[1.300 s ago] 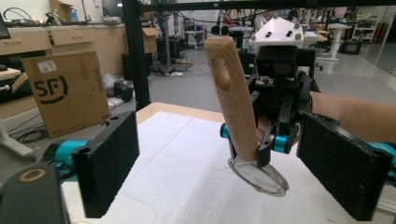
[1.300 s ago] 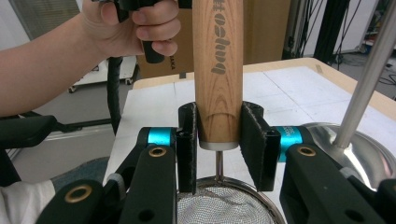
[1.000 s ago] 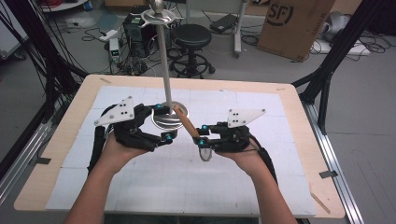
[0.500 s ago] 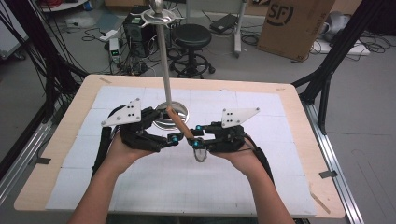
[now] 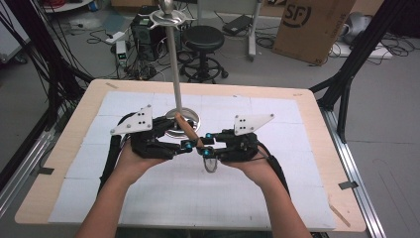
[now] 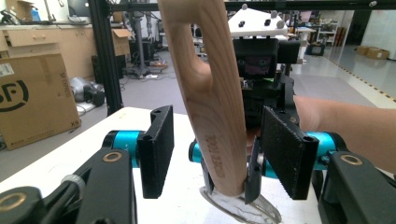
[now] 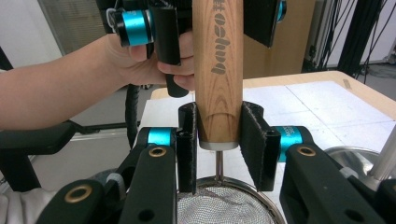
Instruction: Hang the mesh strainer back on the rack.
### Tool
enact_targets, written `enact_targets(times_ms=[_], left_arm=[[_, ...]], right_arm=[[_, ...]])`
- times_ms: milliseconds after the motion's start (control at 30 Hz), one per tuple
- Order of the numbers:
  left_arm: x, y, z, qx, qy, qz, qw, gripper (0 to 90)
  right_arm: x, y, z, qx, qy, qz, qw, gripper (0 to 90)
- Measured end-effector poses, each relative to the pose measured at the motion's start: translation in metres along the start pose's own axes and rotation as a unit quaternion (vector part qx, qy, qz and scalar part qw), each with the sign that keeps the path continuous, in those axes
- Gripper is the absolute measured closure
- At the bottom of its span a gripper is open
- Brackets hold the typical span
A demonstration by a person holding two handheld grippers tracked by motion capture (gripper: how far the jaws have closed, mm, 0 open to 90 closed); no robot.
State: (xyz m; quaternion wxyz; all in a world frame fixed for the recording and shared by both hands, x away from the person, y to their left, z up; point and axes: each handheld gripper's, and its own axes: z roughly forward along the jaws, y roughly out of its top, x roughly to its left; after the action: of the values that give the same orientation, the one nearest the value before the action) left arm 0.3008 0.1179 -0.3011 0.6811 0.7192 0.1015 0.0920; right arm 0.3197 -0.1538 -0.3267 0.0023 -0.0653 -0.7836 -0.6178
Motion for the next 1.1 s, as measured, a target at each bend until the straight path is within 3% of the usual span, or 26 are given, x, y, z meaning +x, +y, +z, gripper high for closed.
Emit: enact_targets(times_ms=[300,933,1100], left_arm=[[-0.0019,-0.0004,0.0015,0.006,-0.001,0.017,0.9998,56.3],[-0.0032,0.0003,0.0003,-0.002,-0.007,0.014,0.9999,64.1],[-0.005,0.0004,0.0004,0.002,-0.01,0.024,0.9996,65.8]], right_arm=[[0.0,-0.0006,0.0012,0.003,0.002,0.0,1.0,68.5],[0.0001,-0.001,-0.0002,-0.009,0.01,0.0,0.9999,68.4],[0.0007,-0.0015,0.0007,-0.006,0.009,0.0,0.9999,67.8]])
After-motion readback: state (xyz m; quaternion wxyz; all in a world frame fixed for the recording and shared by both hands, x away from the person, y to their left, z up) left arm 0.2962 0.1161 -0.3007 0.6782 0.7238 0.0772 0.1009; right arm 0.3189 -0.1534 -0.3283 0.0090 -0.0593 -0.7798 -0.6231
